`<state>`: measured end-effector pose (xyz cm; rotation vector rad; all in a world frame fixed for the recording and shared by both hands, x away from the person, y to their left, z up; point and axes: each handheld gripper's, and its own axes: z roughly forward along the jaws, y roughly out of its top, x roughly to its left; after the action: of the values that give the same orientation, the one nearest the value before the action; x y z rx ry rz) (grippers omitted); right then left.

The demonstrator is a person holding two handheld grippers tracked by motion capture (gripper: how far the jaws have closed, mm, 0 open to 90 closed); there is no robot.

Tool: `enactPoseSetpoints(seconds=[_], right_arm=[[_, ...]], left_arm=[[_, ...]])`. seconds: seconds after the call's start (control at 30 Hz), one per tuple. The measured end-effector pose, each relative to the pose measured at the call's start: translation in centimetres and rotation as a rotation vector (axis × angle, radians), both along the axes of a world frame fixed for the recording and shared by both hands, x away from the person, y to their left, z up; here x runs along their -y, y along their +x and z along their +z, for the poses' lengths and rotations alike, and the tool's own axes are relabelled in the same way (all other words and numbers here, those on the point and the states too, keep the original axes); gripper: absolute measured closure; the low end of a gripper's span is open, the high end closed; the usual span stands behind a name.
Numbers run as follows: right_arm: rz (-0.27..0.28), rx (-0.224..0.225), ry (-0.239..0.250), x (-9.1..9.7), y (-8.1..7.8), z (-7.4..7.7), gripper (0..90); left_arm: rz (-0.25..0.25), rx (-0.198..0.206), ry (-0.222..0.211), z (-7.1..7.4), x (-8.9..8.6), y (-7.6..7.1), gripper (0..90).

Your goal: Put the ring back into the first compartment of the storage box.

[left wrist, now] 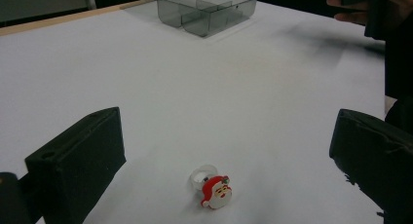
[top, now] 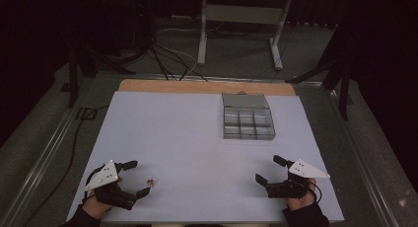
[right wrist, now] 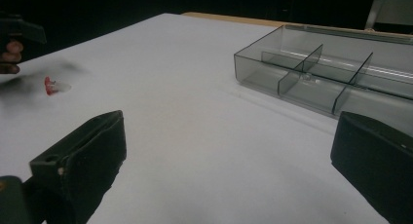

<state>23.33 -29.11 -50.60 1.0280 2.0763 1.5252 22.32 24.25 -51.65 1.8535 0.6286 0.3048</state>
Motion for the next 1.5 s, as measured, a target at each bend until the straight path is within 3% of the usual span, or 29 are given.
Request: enactPoseSetpoints(seconds=[0.67, 0.9, 1.3, 1.5], right_arm=[[0.005, 0.009, -0.024, -0.4, -0.2, 0.2, 0.0], [0.003, 0.007, -0.016, -0.3, -0.3, 0.2, 0.0], [0.002, 0.012, -0.021, -0.4, -0.4, 0.3, 0.0], [0.009, 0.007, -0.018, -0.5, -0.4, 0.3, 0.0]], left_arm=[[0.020, -0.011, -0.013, 0.6, 0.0, -0.1, 0.4], [0.064, -0.010, -0.034, 1.1, 0.5, -0.2, 0.4], [0.168, -0.019, -0.003, 1.5, 1.5, -0.3, 0.4], [0.167, -0.011, 0.012, 1.4, 1.9, -0.4, 0.4]])
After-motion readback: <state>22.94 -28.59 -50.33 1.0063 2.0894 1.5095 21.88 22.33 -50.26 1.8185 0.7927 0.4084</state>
